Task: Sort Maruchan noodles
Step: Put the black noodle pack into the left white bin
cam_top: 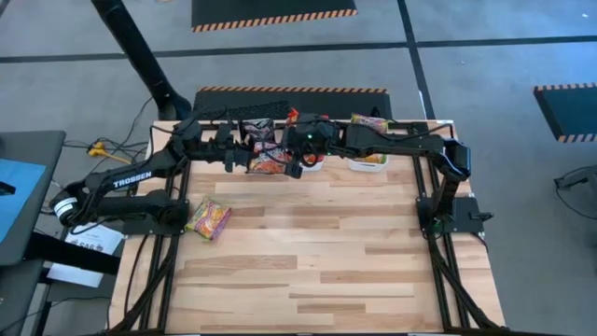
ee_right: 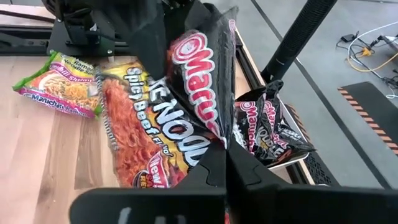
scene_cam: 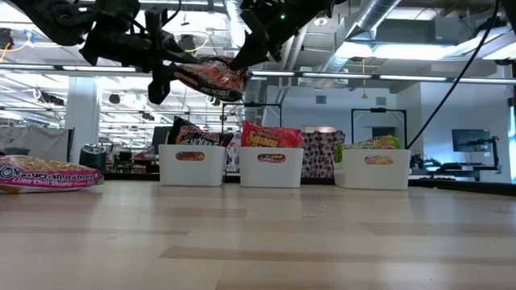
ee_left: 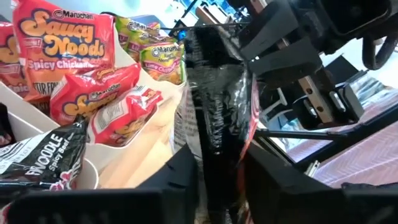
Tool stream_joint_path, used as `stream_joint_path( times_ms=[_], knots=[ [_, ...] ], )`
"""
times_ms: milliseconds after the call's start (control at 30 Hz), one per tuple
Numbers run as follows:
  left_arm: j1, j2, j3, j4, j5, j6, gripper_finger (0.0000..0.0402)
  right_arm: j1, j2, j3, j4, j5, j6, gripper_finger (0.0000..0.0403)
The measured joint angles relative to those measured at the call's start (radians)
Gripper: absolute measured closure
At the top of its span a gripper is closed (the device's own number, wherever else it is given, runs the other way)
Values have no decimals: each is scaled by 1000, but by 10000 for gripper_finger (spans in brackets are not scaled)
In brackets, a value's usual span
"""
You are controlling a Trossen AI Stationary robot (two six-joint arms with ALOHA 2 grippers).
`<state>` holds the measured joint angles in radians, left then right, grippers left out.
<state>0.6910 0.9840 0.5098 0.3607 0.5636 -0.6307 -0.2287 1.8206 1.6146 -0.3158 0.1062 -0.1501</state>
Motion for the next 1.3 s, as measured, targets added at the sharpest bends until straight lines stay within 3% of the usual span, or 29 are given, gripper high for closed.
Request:
stream_joint_path(
  times_ms=[200,467,733,867,1100,1300],
  knots=[
    [0,-1,0,5,5,2,350,0,0,0,-1,1,49,379],
    [-1,-3,0,5,17,36,355,-2,-2,14,3,1,141,300],
    [3,-3,0,0,23,48,391,-4,-4,152,-93,2,132,243],
    [29,-18,0,-14,27,51,396,-9,-4,219,-177,2,91,232],
    [68,-105,0,-51,133,52,397,-17,-5,313,-285,3,89,231],
    [27,-182,-9,-205,38,143,397,-16,-5,325,-293,3,89,232]
  ],
)
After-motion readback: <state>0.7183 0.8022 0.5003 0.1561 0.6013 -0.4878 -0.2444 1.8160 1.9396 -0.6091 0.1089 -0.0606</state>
